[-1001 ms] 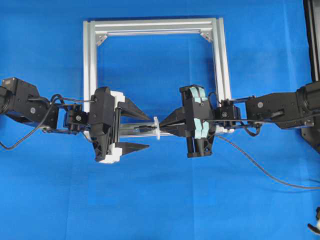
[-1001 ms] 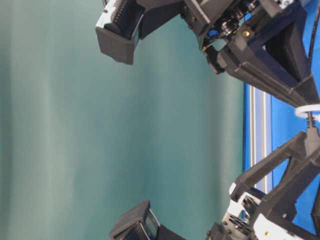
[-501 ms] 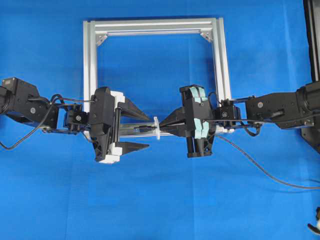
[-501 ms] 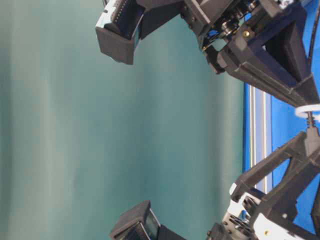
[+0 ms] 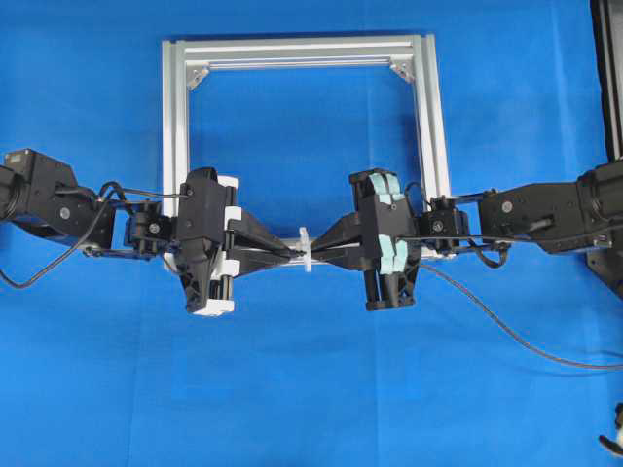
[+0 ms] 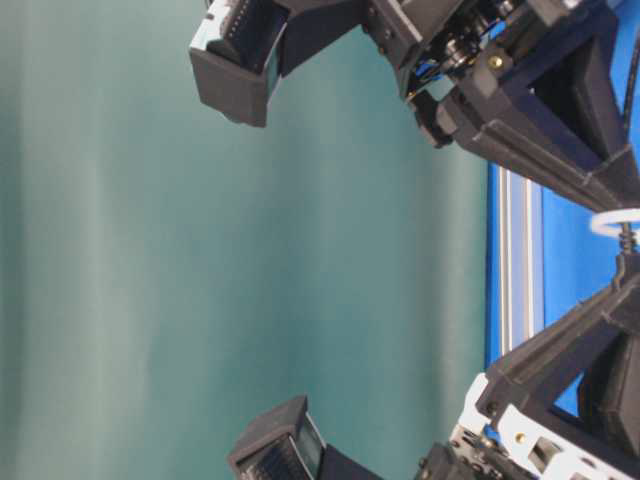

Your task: Insert the wire through the string loop located in the center.

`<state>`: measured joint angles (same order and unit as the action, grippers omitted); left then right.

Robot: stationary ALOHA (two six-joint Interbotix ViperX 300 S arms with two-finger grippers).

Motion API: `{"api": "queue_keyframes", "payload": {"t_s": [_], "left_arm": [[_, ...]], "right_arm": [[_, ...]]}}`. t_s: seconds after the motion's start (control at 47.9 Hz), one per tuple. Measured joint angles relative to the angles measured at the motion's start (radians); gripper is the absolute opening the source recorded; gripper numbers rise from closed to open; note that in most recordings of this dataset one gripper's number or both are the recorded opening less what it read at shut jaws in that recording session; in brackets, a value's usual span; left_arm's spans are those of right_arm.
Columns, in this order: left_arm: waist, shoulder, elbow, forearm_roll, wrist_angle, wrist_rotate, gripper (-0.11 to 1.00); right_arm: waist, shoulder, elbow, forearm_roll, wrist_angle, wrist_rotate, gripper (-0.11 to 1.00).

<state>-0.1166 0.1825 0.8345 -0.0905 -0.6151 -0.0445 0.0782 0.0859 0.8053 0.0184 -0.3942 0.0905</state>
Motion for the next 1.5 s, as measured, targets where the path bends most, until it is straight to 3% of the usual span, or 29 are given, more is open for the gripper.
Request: {"api": "queue_keyframes", "payload": {"t_s": [0.438, 0.501, 0.605, 0.814, 0.897, 1.502], "left_arm": [[0.000, 0.000, -0.003, 0.000, 0.005, 0.000, 0.09], [0.000, 0.000, -0.003, 0.000, 0.005, 0.000, 0.09], [0.000, 0.000, -0.008, 0.000, 0.005, 0.002, 0.09], [-0.002, 0.000, -0.009, -0.002, 0.005, 0.002, 0.09], [-0.002, 0.000, -0.009, 0.000, 0.005, 0.002, 0.09], [-0.002, -0.023, 0.026, 0.000, 0.018, 0.002, 0.09]], "right_arm": [[0.000, 0.000, 0.000, 0.000, 0.000, 0.000, -0.02], [0.000, 0.000, 0.000, 0.000, 0.000, 0.000, 0.03], [-0.003, 0.000, 0.000, 0.000, 0.000, 0.000, 0.23], [-0.006, 0.000, 0.000, 0.009, 0.015, 0.003, 0.83], [-0.006, 0.000, 0.000, 0.012, 0.021, 0.003, 0.97], [-0.006, 0.000, 0.000, 0.015, 0.025, 0.003, 0.98]]}}
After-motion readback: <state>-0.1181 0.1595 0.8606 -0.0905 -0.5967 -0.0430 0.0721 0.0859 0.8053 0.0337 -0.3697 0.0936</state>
